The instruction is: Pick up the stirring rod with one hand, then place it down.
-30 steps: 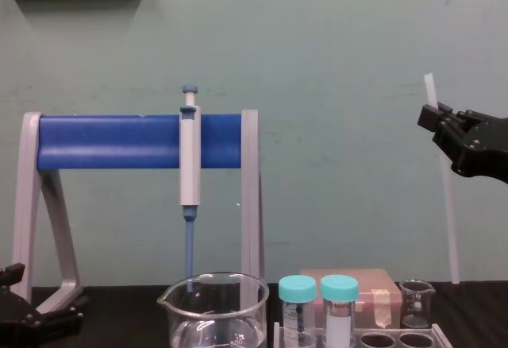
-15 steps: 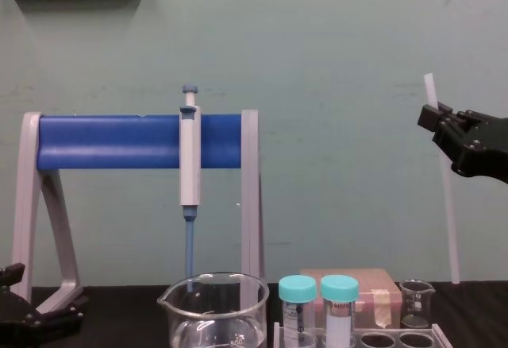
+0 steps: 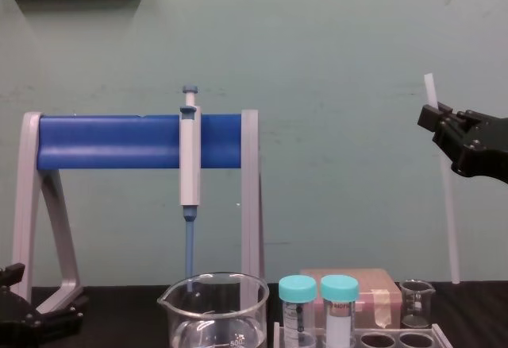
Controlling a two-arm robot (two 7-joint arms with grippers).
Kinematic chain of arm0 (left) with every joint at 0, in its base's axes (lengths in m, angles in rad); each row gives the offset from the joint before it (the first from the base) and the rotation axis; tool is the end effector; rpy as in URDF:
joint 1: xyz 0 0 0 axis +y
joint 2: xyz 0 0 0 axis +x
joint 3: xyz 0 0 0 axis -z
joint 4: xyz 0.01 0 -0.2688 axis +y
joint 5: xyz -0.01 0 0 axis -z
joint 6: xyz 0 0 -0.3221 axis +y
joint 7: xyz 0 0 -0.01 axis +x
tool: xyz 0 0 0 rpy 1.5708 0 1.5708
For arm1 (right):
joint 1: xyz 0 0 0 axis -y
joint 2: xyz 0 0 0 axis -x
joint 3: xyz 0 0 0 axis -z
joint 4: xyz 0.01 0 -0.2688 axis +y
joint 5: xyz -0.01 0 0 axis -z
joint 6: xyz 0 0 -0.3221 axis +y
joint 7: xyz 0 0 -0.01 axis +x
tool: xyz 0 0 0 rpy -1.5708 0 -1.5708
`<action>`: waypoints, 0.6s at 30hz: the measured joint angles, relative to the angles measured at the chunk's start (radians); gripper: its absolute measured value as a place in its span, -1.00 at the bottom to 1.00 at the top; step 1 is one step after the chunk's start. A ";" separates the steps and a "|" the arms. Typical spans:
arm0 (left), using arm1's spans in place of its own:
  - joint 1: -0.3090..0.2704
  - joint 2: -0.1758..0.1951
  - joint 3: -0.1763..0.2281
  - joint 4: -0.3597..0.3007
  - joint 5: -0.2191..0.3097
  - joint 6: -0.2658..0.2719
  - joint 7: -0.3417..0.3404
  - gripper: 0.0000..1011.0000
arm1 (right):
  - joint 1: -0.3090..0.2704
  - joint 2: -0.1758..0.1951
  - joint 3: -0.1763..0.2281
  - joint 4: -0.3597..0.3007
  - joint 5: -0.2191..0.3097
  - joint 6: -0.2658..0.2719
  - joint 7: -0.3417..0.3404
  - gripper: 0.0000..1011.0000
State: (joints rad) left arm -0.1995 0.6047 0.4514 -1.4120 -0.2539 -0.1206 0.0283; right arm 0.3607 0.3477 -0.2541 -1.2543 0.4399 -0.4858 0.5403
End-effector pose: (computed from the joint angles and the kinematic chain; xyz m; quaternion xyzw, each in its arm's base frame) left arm 0.3672 0.0671 -0.2877 0.1415 -0.1325 0.5799 0.7913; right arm 0.4274 -0.0541 -0.2467 0.1367 -0.1833 -0.4321 0.8724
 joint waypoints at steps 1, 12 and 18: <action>0.000 0.000 0.000 0.000 0.000 0.000 0.000 0.98 | 0.000 0.000 0.000 0.000 0.000 0.000 0.000 -0.86; 0.000 0.000 0.000 0.000 0.000 0.000 0.000 0.98 | 0.000 0.000 0.000 0.000 0.000 0.000 0.000 -0.86; 0.000 0.000 0.000 0.000 0.000 0.000 0.000 0.98 | 0.000 0.000 0.000 0.000 0.000 0.000 0.000 -0.86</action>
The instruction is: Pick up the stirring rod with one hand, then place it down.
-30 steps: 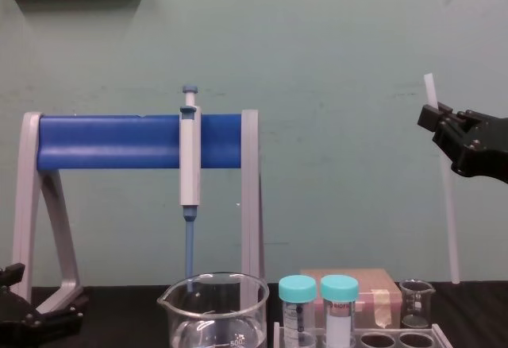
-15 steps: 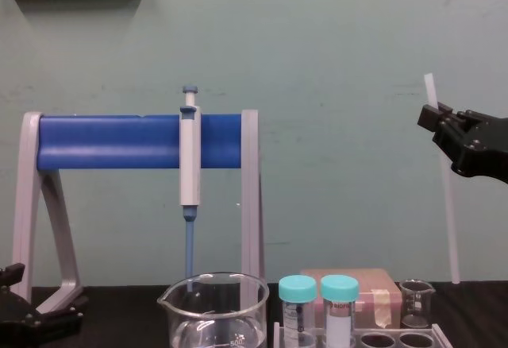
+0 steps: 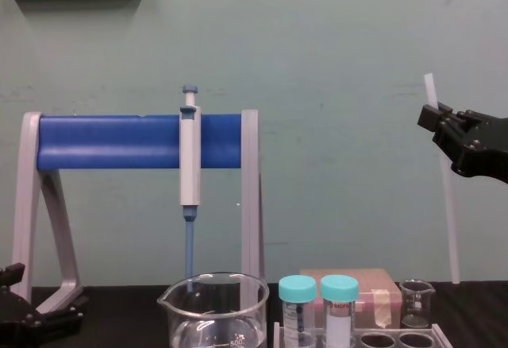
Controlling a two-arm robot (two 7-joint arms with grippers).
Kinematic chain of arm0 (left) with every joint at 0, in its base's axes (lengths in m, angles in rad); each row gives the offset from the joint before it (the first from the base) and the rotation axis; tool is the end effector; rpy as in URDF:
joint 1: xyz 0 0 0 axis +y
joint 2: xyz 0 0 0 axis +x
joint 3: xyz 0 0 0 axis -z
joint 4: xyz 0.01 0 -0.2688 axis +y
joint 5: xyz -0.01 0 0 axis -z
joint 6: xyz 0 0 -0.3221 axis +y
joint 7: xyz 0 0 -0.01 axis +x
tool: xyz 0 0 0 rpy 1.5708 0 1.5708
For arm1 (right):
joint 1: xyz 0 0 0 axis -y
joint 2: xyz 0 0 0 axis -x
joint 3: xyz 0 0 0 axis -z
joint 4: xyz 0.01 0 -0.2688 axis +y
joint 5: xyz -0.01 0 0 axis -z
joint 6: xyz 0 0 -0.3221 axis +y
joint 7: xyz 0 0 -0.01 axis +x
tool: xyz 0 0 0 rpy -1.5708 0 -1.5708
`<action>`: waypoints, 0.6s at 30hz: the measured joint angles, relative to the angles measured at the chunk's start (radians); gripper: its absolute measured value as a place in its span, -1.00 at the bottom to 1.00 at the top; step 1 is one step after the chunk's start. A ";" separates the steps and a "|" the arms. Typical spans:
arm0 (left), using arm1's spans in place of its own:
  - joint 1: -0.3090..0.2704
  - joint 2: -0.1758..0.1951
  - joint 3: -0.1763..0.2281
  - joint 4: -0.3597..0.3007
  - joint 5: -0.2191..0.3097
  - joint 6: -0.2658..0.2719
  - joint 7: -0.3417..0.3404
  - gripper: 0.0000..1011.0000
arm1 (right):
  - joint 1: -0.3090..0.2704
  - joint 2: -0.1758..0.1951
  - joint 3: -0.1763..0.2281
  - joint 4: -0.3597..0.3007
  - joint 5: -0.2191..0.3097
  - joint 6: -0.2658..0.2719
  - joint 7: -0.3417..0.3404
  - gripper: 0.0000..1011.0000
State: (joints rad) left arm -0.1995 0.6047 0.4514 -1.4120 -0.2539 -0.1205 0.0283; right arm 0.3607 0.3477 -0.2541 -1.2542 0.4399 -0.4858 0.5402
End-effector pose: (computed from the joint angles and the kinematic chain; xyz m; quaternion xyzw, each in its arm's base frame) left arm 0.3672 0.0671 -0.2877 0.1415 -0.1325 0.5799 0.7913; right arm 0.4274 -0.0541 -0.2468 0.1367 -0.1833 -0.4321 0.8723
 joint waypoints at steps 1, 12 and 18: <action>0.000 0.000 0.000 0.000 0.000 0.000 0.000 0.98 | 0.000 0.000 0.000 0.000 0.000 0.000 0.000 -0.86; 0.000 0.000 0.000 0.000 0.000 0.000 0.000 0.98 | 0.006 -0.009 0.005 0.011 0.000 0.005 0.021 -0.86; 0.000 0.000 0.000 0.000 0.000 0.000 0.000 0.98 | 0.033 -0.029 -0.003 0.051 0.017 0.005 0.083 -0.86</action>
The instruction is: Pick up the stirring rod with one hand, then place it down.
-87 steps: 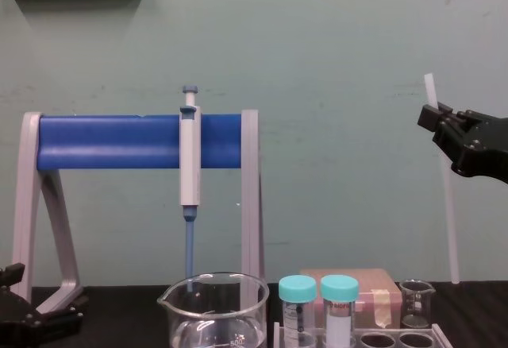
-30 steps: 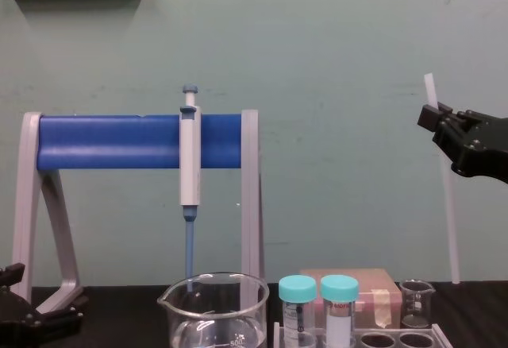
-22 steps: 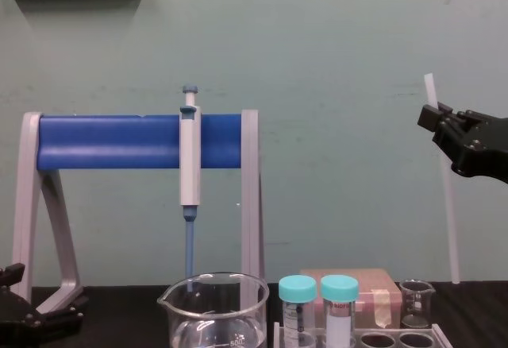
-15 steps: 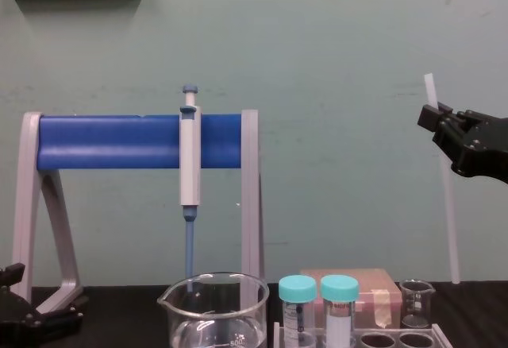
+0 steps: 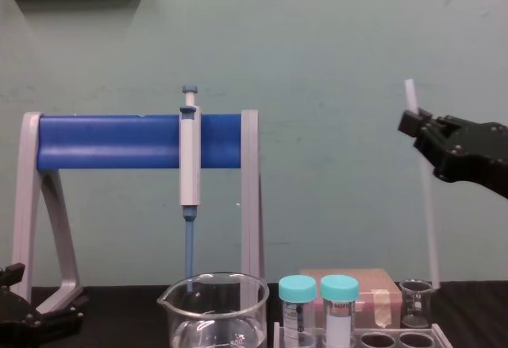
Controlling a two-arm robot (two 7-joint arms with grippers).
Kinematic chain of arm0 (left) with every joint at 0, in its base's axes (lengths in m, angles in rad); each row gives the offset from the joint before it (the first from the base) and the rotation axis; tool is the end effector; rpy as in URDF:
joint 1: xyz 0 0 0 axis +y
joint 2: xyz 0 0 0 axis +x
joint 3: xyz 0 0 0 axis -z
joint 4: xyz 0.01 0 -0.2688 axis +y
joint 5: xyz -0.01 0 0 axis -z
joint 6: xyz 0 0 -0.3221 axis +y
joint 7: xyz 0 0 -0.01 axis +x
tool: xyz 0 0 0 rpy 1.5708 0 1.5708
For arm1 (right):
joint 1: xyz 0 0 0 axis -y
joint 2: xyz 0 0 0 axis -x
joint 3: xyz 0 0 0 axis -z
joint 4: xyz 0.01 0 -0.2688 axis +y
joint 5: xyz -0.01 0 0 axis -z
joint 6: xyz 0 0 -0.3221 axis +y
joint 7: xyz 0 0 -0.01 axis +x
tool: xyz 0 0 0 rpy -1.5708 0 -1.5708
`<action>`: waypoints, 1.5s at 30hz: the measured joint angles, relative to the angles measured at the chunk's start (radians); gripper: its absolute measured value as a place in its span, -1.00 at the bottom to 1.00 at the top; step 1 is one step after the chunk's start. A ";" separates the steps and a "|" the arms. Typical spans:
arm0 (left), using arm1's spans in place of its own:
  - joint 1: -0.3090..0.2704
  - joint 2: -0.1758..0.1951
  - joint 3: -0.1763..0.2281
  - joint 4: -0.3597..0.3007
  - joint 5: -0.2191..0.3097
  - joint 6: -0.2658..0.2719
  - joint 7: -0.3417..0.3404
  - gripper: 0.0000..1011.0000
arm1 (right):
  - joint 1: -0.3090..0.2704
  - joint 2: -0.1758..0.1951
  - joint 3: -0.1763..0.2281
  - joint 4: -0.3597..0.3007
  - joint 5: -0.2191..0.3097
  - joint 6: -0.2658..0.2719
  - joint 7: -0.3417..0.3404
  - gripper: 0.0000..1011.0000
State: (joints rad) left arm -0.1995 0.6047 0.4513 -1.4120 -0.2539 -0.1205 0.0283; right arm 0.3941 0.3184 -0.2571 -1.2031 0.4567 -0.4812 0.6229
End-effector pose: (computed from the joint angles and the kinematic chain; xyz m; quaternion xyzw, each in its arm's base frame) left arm 0.3672 0.0671 -0.2877 0.1415 -0.1325 0.5800 0.7912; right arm 0.4362 -0.0485 -0.2497 0.1404 -0.1727 -0.4033 0.8876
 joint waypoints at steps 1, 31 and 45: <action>0.000 0.000 0.000 0.000 0.000 0.000 0.000 0.98 | 0.008 -0.004 -0.006 0.012 0.003 -0.002 0.016 -0.86; 0.000 0.000 0.000 0.000 0.000 0.000 0.000 0.98 | -0.030 -0.005 -0.033 -0.022 0.042 0.021 0.054 -0.86; 0.000 0.000 0.000 0.000 0.000 0.000 0.000 0.98 | -0.029 -0.002 -0.037 -0.003 0.042 0.019 0.061 -0.86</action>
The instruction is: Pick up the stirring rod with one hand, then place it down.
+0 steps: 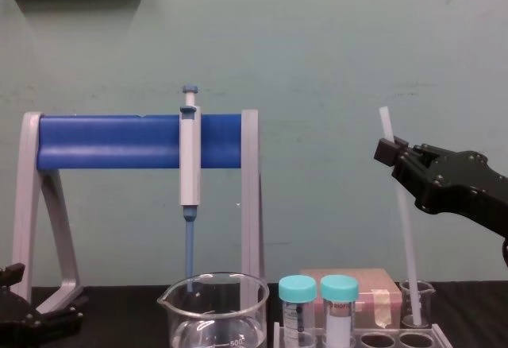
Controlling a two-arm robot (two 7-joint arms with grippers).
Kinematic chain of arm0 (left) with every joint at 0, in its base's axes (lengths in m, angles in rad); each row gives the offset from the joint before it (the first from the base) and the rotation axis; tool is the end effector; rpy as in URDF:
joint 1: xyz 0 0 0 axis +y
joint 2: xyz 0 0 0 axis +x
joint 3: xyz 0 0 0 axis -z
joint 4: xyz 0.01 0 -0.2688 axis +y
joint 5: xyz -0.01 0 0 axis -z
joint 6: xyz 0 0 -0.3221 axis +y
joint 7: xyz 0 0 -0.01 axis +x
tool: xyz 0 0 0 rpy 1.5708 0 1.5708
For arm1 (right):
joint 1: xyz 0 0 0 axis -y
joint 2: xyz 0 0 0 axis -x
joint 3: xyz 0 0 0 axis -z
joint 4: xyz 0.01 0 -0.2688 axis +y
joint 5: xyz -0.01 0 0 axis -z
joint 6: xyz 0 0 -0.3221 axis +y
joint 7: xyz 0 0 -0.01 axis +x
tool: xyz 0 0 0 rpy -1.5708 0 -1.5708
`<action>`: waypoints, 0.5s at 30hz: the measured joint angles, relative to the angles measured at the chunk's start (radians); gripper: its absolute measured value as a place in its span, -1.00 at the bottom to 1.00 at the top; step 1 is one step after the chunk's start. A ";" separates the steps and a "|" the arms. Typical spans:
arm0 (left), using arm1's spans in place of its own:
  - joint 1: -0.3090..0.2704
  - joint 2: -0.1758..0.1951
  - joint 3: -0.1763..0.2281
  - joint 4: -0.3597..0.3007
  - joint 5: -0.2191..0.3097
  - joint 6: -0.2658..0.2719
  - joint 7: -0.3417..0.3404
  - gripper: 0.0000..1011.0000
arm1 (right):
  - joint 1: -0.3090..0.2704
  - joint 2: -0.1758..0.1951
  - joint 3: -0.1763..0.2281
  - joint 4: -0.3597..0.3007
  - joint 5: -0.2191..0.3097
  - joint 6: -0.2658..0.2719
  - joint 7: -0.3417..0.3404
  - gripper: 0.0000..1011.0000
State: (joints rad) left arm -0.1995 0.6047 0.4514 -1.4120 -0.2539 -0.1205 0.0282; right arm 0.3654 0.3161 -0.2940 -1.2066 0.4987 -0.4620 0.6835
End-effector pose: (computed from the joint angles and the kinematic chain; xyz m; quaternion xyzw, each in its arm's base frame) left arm 0.3672 0.0671 -0.2877 0.1415 -0.1324 0.5799 0.7913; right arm 0.4273 -0.0366 -0.2657 0.1394 -0.1414 -0.3674 0.9086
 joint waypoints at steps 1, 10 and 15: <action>0.000 0.000 0.000 0.000 0.000 0.000 0.000 0.98 | 0.000 0.000 0.000 0.000 0.000 0.000 0.000 -0.86; 0.000 0.000 0.000 0.000 0.000 0.000 0.000 0.98 | 0.002 0.003 0.003 0.026 0.001 -0.002 0.007 -0.86; 0.000 0.000 0.000 0.000 0.000 0.000 0.000 0.98 | 0.014 0.000 0.004 0.056 0.017 -0.006 0.028 -0.86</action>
State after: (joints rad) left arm -0.1995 0.6047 0.4514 -1.4120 -0.2539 -0.1205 0.0283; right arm 0.3797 0.3161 -0.2905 -1.1511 0.5156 -0.4683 0.7112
